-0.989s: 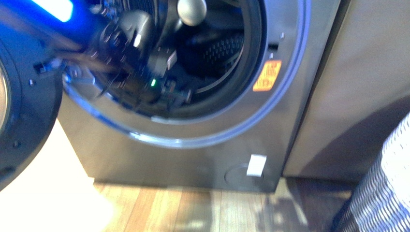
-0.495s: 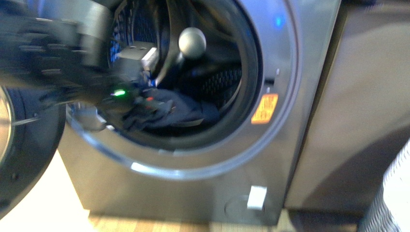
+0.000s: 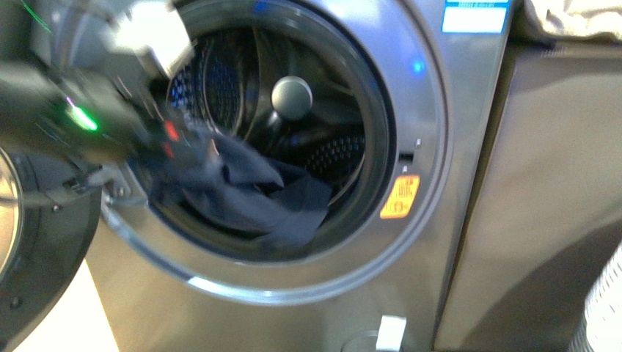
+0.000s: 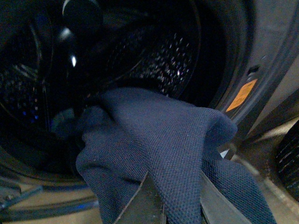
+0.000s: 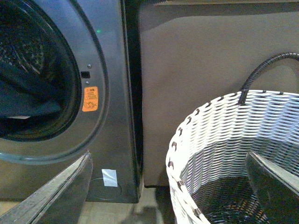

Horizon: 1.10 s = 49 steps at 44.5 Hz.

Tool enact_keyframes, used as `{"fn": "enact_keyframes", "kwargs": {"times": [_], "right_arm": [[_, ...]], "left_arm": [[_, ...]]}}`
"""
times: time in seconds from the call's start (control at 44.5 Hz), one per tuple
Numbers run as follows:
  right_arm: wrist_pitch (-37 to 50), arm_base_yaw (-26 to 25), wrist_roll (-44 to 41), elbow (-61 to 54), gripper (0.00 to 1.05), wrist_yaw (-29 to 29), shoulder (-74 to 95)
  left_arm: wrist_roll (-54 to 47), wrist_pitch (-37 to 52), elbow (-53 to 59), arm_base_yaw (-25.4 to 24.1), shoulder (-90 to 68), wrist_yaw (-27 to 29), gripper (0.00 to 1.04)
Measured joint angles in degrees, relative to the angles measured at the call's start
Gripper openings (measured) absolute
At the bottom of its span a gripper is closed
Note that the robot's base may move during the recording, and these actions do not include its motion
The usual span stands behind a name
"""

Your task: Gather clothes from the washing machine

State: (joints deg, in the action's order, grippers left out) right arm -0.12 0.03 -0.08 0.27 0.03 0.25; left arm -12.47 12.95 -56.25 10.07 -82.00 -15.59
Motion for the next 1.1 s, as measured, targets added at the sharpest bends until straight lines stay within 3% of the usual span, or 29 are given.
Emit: {"fn": "enact_keyframes", "kwargs": {"times": [0.472, 1.102], "right_arm": [[0.0, 0.0, 0.0, 0.0, 0.97, 0.0, 0.0], [0.0, 0.0, 0.0, 0.0, 0.97, 0.0, 0.0]], "left_arm": [[-0.87, -2.51, -2.4, 9.46, 14.86, 0.61, 0.05], [2.99, -0.92, -27.26, 15.02, 8.96, 1.09, 0.05]]}}
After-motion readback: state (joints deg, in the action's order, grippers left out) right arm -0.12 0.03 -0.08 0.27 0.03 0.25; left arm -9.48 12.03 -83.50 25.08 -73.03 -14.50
